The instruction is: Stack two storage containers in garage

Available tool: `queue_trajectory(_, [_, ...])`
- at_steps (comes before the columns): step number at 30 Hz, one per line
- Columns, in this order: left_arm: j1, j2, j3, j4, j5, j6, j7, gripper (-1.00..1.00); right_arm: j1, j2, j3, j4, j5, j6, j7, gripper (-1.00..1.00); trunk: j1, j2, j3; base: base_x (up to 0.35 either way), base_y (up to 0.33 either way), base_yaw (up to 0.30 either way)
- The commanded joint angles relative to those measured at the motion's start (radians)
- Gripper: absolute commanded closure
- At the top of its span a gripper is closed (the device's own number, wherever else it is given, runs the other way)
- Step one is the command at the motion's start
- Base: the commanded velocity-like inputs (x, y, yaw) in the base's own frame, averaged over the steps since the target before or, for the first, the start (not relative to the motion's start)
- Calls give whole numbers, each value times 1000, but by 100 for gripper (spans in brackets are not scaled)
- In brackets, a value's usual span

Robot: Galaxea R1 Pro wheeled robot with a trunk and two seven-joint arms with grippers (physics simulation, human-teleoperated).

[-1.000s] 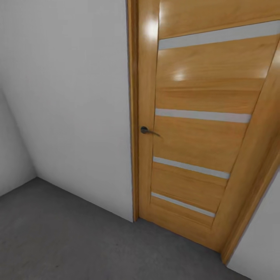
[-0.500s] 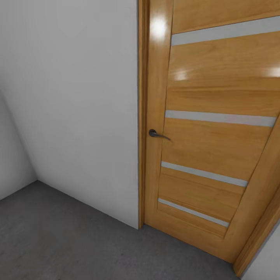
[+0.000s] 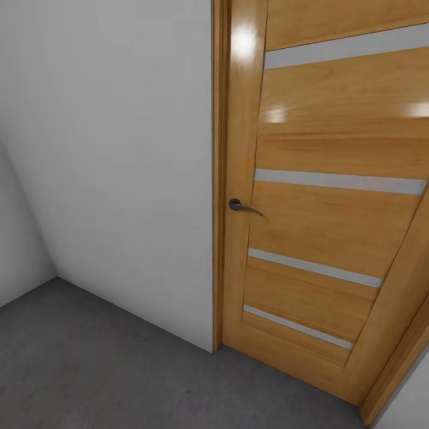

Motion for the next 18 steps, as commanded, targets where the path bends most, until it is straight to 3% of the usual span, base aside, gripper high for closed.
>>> queue_trajectory(1, [0,0,2,0,8,-1,-1,-100,0,0,7,0,0,-2,0,-100,0,0,-1,0,0,0])
queue_trajectory(6, [0,0,2,0,8,-1,-1,-100,0,0,7,0,0,-2,0,-100,0,0,-1,77,16,0])
queue_trajectory(18, [0,0,1,1,8,-1,-1,-100,0,3,-6,0,-8,-1,1,-100,0,0,-1,299,8,0])
